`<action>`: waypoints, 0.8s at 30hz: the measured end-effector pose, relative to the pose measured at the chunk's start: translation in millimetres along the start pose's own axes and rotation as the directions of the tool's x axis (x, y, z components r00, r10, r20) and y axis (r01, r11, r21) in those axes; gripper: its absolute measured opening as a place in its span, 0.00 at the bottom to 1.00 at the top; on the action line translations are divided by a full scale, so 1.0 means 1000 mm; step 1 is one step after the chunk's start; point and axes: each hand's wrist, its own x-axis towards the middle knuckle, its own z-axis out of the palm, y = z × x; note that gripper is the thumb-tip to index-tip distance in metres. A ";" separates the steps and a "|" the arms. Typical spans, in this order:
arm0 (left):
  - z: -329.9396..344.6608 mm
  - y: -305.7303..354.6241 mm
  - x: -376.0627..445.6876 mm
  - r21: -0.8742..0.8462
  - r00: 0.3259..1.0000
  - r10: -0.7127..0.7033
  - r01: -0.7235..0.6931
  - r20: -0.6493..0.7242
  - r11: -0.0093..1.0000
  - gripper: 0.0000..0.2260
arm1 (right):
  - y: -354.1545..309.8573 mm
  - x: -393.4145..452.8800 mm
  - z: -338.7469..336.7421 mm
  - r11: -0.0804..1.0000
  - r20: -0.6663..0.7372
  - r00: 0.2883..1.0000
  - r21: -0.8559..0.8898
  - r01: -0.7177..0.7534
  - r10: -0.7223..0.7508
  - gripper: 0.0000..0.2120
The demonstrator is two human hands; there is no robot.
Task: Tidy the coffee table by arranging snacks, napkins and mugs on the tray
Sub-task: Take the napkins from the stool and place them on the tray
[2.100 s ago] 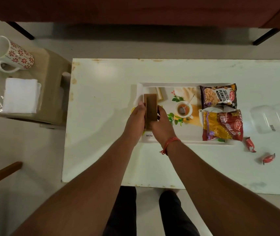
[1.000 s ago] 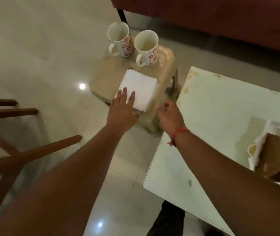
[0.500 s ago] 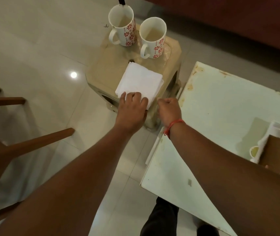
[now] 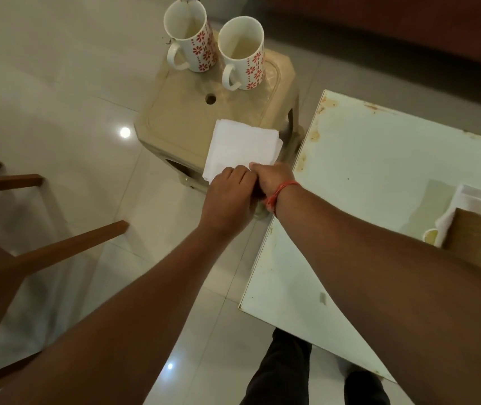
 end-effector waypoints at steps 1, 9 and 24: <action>-0.002 0.002 -0.004 -0.016 1.000 -0.018 0.018 0.019 1.000 0.05 | 0.001 -0.001 -0.003 1.000 0.006 1.000 0.005 0.004 -0.004 0.12; -0.014 0.013 -0.031 -0.782 0.349 -0.887 0.622 0.301 -0.021 0.16 | 0.019 -0.045 -0.056 0.959 0.245 0.968 0.281 -0.021 -0.051 0.14; 0.023 0.206 -0.084 -0.344 0.196 -0.398 0.874 0.896 -0.343 0.12 | 0.155 -0.148 -0.234 0.878 -0.085 0.968 -0.446 0.175 -0.236 0.06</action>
